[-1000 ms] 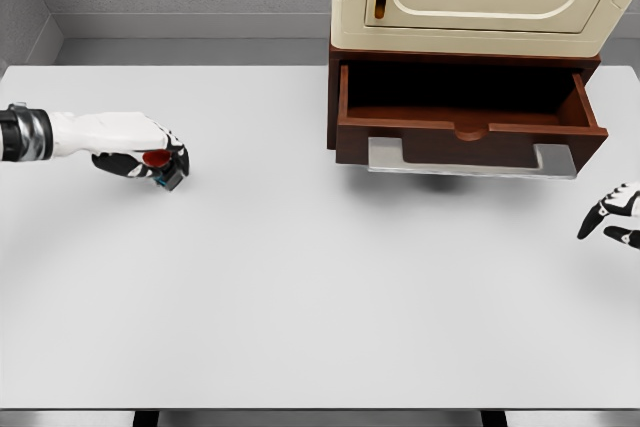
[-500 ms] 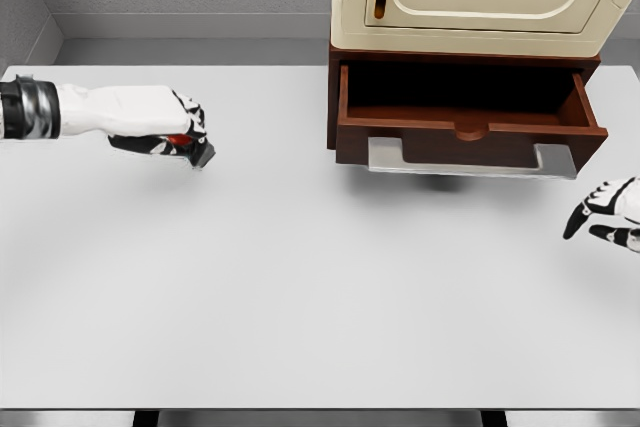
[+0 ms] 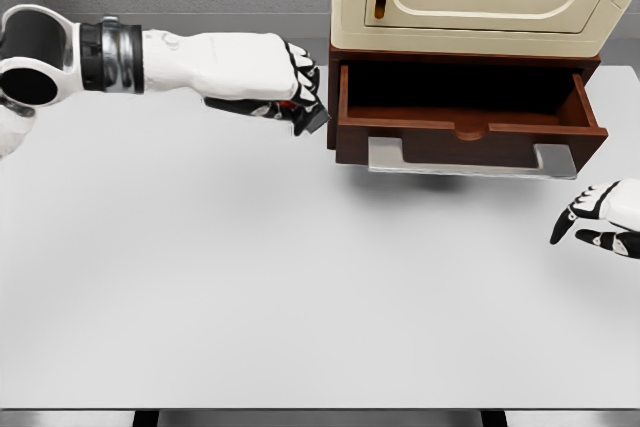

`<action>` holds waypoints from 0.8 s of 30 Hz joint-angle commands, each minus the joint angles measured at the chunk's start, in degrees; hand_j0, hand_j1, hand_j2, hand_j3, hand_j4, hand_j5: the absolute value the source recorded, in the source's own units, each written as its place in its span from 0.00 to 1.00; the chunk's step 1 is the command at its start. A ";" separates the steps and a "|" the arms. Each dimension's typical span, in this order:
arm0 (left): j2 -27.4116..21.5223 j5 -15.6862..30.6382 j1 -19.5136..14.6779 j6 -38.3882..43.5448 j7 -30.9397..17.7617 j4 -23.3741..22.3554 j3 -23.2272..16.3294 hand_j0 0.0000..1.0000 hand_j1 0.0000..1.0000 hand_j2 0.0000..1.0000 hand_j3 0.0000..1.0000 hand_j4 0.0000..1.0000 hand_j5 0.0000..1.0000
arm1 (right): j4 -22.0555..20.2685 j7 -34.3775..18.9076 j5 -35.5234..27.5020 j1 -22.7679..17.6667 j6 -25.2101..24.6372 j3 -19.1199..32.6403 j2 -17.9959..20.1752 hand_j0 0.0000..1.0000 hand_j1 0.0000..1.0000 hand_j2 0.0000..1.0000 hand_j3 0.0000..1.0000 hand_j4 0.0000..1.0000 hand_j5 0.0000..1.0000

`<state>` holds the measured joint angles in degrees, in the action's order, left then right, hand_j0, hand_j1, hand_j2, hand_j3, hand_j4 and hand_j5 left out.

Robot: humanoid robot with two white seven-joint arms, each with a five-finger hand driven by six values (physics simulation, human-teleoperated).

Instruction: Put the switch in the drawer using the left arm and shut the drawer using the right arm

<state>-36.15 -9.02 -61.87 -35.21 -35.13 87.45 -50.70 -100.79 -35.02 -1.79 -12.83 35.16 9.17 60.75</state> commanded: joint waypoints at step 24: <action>25.69 0.49 -8.44 0.21 0.13 -20.30 -2.21 0.41 0.41 0.41 0.41 0.41 0.41 | -0.02 0.02 -0.41 1.41 -0.16 -2.31 0.07 0.50 0.50 0.50 0.50 0.50 0.50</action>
<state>-11.24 -8.94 -70.31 -35.22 -35.09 68.16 -52.84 -100.79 -35.02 -1.79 -11.43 35.16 6.88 60.74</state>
